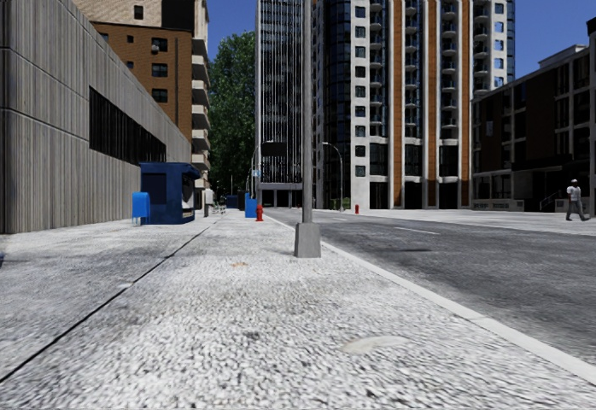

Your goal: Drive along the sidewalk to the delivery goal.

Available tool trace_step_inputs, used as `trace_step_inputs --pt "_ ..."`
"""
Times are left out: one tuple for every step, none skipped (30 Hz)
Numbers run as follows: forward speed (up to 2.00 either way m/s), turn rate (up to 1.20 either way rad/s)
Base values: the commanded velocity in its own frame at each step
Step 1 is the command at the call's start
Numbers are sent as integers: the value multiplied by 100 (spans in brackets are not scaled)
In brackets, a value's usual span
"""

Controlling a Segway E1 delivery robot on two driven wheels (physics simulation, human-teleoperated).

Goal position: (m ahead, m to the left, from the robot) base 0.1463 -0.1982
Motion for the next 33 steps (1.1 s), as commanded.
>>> trace_step_inputs --pt "107 0" --pt "92 0" --pt "92 0" --pt "71 0" --pt "51 0" --pt "31 0" --pt "7 0" --pt "0 0" --pt "0 0" --pt "0 0" --pt "0 0" --pt "0 0" --pt "0 0" --pt "0 0" --pt "0 0" --pt "0 0" --pt "0 0" --pt "0 0" --pt "0 0" --pt "0 0" --pt "0 0" --pt "0 0" --pt "0 0" --pt "0 0" --pt "0 0" --pt "0 0" --pt "0 0" --pt "0 0" --pt "0 0" --pt "0 0" --pt "0 0" --pt "0 0" --pt "0 0"
